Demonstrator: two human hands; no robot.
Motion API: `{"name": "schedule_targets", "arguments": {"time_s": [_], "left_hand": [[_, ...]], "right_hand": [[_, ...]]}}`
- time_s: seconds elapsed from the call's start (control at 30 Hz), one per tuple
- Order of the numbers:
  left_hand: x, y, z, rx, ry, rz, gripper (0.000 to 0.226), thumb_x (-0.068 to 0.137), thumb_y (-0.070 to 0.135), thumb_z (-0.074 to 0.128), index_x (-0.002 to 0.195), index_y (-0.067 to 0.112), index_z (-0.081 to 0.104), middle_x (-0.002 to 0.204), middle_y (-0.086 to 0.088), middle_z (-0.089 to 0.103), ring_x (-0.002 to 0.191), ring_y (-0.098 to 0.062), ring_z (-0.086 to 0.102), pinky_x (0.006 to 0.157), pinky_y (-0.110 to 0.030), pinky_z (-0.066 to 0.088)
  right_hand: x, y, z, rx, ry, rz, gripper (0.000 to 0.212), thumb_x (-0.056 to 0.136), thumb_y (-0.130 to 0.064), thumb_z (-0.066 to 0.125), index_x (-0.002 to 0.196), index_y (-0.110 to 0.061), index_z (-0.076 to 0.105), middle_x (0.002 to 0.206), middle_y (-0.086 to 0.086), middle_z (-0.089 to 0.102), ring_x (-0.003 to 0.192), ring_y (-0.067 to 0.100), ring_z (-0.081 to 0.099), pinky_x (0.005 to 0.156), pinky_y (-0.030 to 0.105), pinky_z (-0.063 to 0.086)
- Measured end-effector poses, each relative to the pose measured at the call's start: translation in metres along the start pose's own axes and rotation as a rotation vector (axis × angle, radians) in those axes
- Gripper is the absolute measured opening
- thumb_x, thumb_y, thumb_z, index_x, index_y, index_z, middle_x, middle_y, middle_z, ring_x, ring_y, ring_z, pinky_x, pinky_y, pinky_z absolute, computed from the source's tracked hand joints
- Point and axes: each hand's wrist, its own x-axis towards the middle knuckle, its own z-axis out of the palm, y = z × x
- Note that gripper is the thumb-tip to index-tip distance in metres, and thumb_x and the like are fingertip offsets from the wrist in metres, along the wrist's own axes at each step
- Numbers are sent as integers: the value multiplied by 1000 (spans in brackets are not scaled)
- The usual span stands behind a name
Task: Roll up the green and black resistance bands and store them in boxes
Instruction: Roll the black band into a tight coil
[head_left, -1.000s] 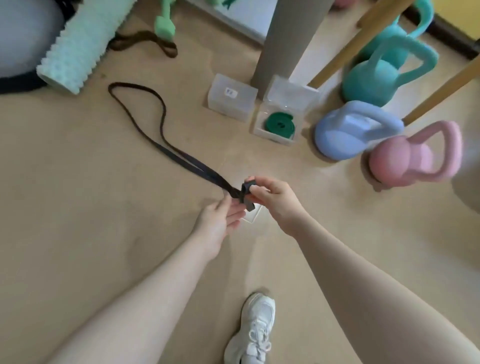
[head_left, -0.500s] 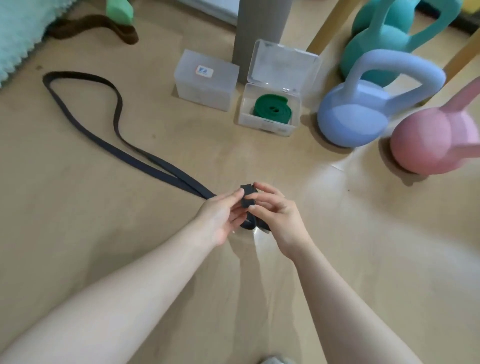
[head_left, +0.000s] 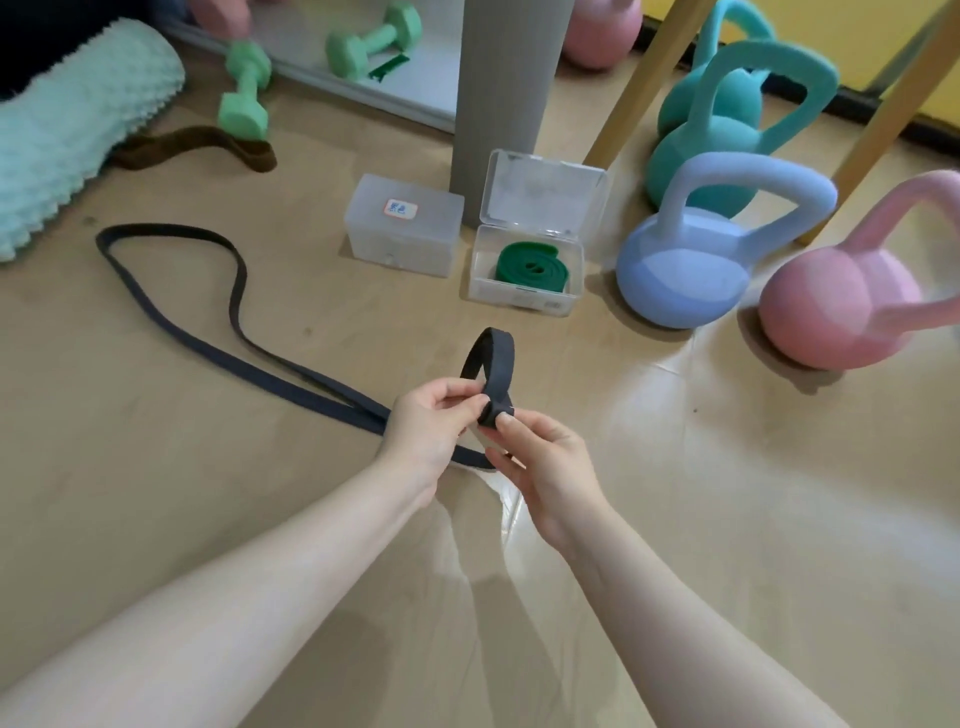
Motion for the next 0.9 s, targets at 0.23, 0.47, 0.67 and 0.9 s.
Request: {"name": "schedule_targets", "arguments": {"time_s": [0.23,0.47,0.67,0.9], "left_hand": [[-13,-20,-26,-497,-286,-215,3,85,12,56,87,13,56,102,-12,67,91,-24,62,83,-33,47],[-18,-6,-39,-144,-307,-29,3,89,10,57,88,12,54,102,-11,70,87,-20,66,84,-33,50],[-26,-9,-45,99,-197,54,7,89,11,59,84,15,57,74,-2,69,67,-10,65,70,-24,54],[-30,-7,-58,70,-272,-19,8,85,-1,60,83,7,57,77,-10,67,70,-20,67,68,-25,59]], "right_hand": [[-6,6,15,286,-26,248,12,90,-8,54,95,-6,64,82,5,73,75,13,71,68,21,56],[-11,-8,12,108,-154,245,8,86,-6,55,79,-10,56,80,6,72,74,14,71,69,22,57],[-17,9,18,-22,-112,222,8,88,-9,59,88,-15,53,86,7,73,72,18,71,62,24,56],[-19,23,18,-622,54,-217,17,80,-10,70,70,-10,56,60,1,66,49,9,61,49,15,43]]}}
